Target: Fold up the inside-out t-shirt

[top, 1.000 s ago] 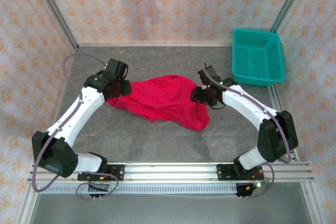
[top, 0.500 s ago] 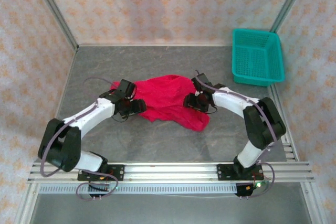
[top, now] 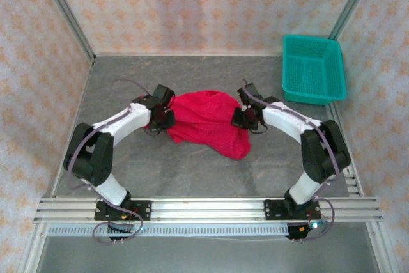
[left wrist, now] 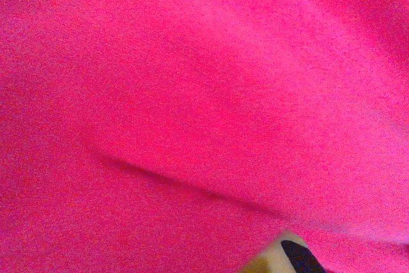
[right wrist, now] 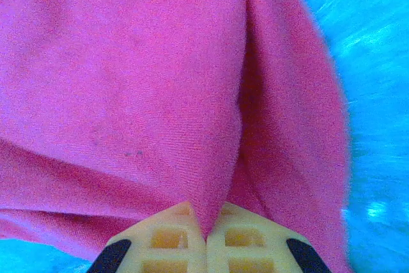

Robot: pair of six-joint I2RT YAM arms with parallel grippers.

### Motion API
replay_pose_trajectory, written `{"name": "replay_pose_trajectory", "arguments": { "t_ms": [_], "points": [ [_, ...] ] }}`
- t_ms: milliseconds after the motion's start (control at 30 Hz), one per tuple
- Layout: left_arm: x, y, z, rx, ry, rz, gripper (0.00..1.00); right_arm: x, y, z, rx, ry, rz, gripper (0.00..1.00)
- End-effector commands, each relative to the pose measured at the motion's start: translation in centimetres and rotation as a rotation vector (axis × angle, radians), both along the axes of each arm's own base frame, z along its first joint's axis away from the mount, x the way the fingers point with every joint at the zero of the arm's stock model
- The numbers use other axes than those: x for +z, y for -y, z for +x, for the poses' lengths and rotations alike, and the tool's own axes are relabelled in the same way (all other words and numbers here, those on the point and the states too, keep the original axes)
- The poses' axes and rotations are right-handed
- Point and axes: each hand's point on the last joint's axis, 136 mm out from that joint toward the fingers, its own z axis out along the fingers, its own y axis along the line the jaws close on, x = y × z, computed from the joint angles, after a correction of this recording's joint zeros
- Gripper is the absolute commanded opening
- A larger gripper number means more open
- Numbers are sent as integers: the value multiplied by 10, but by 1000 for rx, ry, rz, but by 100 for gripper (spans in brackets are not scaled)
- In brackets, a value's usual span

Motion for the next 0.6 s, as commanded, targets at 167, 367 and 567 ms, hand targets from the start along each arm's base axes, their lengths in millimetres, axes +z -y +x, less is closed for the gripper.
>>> {"name": "replay_pose_trajectory", "arguments": {
  "t_ms": [167, 367, 567],
  "points": [
    [175, -88, -26, 78, 283, 293, 0, 182, 111, -17, -214, 374, -111, 0],
    [215, -91, -46, 77, 361, 254, 0, 250, 128, -39, -259, 495, -80, 0],
    [245, -76, -64, 41, 465, 115, 0, 263, 111, -50, -209, 491, 26, 0]
  ]
}}
